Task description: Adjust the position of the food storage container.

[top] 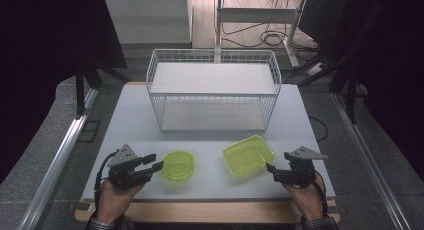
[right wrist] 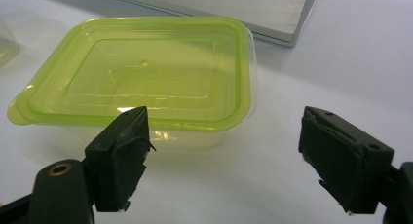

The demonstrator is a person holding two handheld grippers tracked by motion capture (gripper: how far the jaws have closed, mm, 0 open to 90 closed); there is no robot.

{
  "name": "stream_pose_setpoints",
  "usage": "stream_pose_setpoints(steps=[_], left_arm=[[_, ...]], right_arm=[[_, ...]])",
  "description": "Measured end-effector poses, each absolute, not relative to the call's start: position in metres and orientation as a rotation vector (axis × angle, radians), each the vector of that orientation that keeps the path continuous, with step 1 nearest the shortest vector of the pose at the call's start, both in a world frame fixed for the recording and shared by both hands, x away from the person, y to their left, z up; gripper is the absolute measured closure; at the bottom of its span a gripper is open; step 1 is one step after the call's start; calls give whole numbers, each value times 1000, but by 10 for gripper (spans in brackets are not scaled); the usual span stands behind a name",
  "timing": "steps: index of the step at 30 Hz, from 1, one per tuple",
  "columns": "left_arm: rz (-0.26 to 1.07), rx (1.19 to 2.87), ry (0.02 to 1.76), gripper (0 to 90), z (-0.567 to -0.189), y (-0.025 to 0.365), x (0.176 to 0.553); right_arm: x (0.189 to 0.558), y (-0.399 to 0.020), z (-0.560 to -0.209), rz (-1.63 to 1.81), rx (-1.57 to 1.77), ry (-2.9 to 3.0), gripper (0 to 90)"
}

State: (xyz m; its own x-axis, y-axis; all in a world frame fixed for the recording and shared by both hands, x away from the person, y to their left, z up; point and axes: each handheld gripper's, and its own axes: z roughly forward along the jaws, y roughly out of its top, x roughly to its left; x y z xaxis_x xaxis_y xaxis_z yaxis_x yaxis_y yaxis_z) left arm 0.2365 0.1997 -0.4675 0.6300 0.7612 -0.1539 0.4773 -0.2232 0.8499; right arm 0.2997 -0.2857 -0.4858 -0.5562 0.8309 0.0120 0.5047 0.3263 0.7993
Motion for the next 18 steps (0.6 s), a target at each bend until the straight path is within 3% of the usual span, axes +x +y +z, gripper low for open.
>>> stream_pose_setpoints(steps=[10, 18], left_arm=[[326, 1926, 902, 895, -468, 163, 232], [293, 1973, 832, 900, -474, 132, 230]], right_arm=[[300, -284, -487, 1083, 1167, 2196, 183], [300, -281, -488, 1072, 1148, 2203, 176]])
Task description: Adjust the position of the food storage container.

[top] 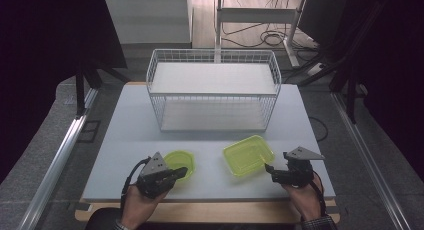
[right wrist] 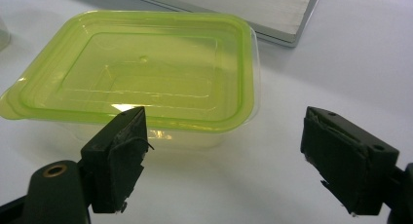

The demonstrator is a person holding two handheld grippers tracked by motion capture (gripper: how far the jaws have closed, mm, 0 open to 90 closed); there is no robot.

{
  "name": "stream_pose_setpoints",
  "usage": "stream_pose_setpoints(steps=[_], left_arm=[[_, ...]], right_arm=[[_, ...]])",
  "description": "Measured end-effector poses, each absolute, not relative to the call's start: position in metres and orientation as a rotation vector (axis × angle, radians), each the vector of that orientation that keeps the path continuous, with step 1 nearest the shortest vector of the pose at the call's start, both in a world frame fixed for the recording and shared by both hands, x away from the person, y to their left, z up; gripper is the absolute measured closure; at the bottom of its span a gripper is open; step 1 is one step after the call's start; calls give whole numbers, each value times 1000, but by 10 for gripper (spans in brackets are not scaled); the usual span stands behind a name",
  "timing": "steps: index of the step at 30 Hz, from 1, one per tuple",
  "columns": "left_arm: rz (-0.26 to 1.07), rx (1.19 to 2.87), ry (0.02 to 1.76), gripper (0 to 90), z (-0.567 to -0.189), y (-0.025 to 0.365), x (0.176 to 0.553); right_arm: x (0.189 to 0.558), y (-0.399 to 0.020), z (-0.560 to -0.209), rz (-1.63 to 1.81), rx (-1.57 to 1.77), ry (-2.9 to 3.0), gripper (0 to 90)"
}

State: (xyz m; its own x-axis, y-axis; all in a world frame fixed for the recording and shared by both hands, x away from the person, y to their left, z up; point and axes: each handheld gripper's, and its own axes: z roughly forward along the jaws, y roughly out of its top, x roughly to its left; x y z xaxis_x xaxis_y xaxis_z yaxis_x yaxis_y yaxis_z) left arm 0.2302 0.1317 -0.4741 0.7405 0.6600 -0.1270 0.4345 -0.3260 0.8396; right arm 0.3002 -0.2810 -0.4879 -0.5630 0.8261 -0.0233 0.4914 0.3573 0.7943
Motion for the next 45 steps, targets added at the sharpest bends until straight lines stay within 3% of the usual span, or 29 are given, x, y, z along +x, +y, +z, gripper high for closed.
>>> stream_pose_setpoints(steps=[10, 18, 45], left_arm=[[279, 2027, 848, 900, -491, 106, 238], [260, 2030, 920, 900, -501, 108, 245], [413, 1954, 1146, 900, -506, 177, 270]], right_arm=[[301, -281, -489, 1068, 1149, 2200, 172], [301, -281, -490, 1061, 1151, 2208, 172], [303, -280, -493, 1065, 1154, 2237, 174]])
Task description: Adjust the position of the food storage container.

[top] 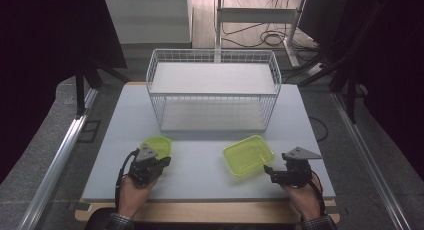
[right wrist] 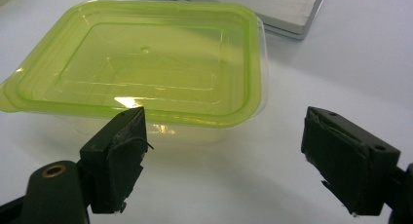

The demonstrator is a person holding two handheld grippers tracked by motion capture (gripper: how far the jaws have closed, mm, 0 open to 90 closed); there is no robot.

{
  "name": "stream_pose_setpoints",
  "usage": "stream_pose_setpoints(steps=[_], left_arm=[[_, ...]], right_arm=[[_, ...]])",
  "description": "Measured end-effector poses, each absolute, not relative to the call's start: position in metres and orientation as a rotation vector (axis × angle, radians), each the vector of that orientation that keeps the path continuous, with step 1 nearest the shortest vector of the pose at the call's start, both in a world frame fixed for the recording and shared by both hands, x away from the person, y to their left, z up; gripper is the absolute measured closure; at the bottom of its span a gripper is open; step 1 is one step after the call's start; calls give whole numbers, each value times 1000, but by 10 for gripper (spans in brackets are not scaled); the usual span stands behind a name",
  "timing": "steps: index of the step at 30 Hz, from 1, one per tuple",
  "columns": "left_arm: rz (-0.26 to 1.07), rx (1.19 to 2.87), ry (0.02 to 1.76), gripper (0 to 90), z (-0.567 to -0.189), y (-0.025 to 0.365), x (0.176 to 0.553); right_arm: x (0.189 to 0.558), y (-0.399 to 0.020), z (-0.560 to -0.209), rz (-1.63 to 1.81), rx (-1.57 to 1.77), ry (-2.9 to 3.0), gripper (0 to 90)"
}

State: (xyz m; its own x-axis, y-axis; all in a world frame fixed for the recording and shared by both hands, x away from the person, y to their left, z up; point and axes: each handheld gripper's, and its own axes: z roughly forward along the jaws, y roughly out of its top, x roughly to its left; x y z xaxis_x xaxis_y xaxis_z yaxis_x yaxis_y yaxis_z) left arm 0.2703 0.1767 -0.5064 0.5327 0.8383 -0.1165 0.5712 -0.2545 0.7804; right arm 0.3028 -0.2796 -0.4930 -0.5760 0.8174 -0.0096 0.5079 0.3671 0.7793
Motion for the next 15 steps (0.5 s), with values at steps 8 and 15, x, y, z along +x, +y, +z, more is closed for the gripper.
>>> stream_pose_setpoints(steps=[8, 15], left_arm=[[439, 1941, 1189, 900, -509, 193, 282], [446, 1917, 1207, 900, -510, 207, 289]], right_arm=[[303, -278, -494, 1071, 1150, 2248, 177], [303, -276, -494, 1086, 1152, 2269, 204]])
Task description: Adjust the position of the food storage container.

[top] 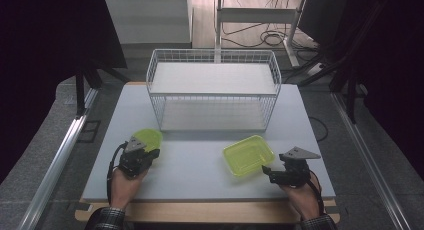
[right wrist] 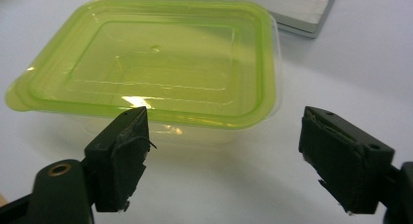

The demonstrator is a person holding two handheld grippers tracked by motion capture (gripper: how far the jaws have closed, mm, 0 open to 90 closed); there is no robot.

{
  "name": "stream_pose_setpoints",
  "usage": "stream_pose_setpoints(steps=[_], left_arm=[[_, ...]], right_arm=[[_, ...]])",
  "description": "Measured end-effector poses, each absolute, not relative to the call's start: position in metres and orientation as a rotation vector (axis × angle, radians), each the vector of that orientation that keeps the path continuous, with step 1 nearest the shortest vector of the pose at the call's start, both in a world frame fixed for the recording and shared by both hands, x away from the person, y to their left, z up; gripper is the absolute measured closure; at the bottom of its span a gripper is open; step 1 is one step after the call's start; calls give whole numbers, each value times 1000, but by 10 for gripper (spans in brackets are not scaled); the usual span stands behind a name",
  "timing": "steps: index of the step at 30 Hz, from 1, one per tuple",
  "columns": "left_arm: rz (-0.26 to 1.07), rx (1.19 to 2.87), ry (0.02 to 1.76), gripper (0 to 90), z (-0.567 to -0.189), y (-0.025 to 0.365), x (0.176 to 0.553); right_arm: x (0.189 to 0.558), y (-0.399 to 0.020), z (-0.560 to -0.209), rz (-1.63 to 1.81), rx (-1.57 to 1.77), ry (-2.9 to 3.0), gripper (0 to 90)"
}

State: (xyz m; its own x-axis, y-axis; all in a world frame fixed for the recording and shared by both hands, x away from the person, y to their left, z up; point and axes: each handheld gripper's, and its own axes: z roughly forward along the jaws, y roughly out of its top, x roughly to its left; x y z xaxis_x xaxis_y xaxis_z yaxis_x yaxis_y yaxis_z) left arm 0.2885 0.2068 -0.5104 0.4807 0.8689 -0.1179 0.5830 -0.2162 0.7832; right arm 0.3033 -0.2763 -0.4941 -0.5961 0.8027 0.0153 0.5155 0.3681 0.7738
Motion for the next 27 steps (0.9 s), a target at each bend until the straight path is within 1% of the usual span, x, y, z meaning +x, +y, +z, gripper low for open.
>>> stream_pose_setpoints(steps=[4, 5, 6, 8, 12, 13, 14, 17, 18, 23, 27], left_arm=[[435, 1914, 1168, 896, -508, 202, 285], [433, 1925, 1125, 891, -506, 197, 282], [432, 1926, 1113, 890, -506, 194, 281], [430, 1934, 1091, 886, -506, 189, 279], [423, 1958, 1049, 881, -507, 178, 278], [423, 1958, 1049, 880, -507, 178, 278], [417, 1963, 1037, 880, -507, 175, 279], [412, 1977, 1015, 878, -507, 172, 280], [409, 1975, 1011, 877, -508, 171, 281], [401, 1984, 998, 875, -509, 170, 280], [392, 1992, 989, 869, -510, 168, 279]], right_arm=[[303, -277, -493, 1100, 1163, 2262, 214], [303, -278, -489, 1115, 1169, 2255, 273], [303, -279, -488, 1119, 1170, 2254, 298], [305, -282, -484, 1134, 1177, 2253, 390], [313, -287, -474, 1110, 1158, 2259, 636], [313, -287, -474, 1110, 1158, 2259, 636], [320, -288, -470, 1088, 1155, 2274, 749], [331, -284, -467, 1028, 1127, 2306, 876], [337, -282, -466, 1002, 1105, 2318, 892], [370, -272, -467, 939, 1111, 2351, 895], [375, -271, -476, 895, 1130, 2364, 894]])
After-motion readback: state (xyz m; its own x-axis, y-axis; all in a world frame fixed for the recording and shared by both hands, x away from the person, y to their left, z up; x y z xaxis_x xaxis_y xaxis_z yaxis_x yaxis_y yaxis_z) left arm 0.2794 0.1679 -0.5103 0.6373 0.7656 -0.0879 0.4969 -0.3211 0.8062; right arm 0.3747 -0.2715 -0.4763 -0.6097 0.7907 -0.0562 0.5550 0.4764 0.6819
